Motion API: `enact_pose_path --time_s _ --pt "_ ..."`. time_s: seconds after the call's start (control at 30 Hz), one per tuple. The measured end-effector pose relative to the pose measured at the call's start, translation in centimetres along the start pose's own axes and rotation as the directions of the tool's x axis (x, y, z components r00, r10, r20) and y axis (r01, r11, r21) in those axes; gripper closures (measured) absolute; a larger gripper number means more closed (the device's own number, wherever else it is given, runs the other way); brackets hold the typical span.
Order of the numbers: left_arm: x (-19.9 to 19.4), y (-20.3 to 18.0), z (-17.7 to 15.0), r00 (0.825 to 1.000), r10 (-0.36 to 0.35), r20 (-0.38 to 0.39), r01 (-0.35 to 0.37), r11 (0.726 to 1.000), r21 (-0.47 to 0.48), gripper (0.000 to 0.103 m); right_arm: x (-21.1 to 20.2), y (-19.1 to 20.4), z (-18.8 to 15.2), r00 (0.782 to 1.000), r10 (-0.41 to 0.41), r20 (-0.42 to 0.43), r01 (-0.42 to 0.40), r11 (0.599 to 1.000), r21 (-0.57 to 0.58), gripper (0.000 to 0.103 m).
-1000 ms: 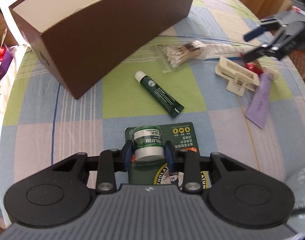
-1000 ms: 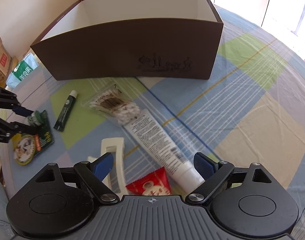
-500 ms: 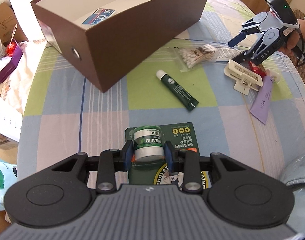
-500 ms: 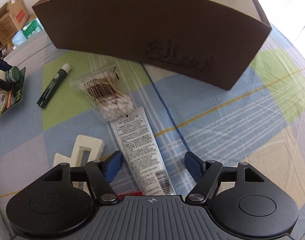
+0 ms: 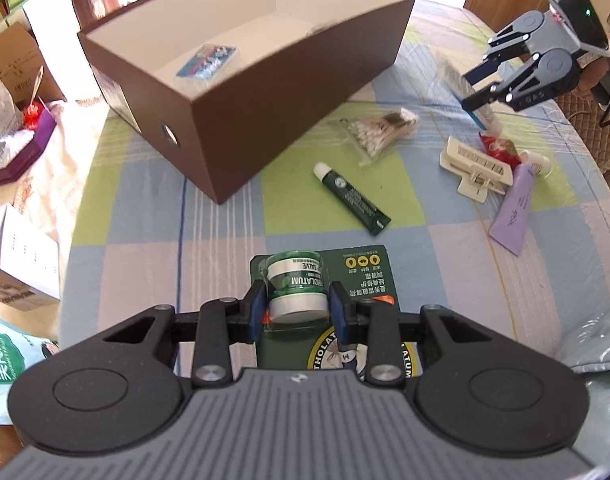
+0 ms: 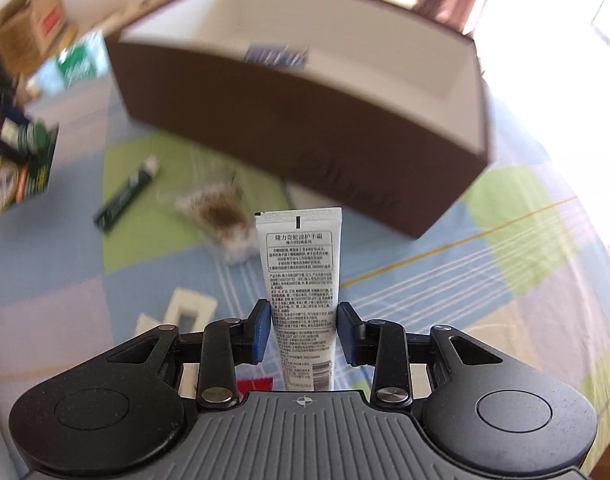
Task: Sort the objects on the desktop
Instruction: 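Carry the green card pack and white tube over the brown box with both tools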
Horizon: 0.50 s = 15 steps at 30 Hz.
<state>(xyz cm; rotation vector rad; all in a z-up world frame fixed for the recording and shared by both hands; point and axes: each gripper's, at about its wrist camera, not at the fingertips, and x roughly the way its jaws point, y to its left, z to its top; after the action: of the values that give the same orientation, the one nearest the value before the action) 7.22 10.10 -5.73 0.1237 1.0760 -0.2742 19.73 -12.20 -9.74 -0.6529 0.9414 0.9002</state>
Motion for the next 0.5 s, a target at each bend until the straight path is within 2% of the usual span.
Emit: enact_pose_path --time_s 0.3,0.5 --pt "-2.6 -0.4 1.7 0.998 0.02 0.052 -0.023 0.997 0.067 0.075 -4.2 0.6 0.1 0.995 0.005 0.101 -0.025 0.98 0.198 0.065" --pt "-3.9 -0.4 2.7 0.996 0.026 0.084 -0.035 0.994 0.105 0.075 -5.9 1.4 0.8 0.988 0.008 0.151 -0.044 0.971 0.235 0.065"
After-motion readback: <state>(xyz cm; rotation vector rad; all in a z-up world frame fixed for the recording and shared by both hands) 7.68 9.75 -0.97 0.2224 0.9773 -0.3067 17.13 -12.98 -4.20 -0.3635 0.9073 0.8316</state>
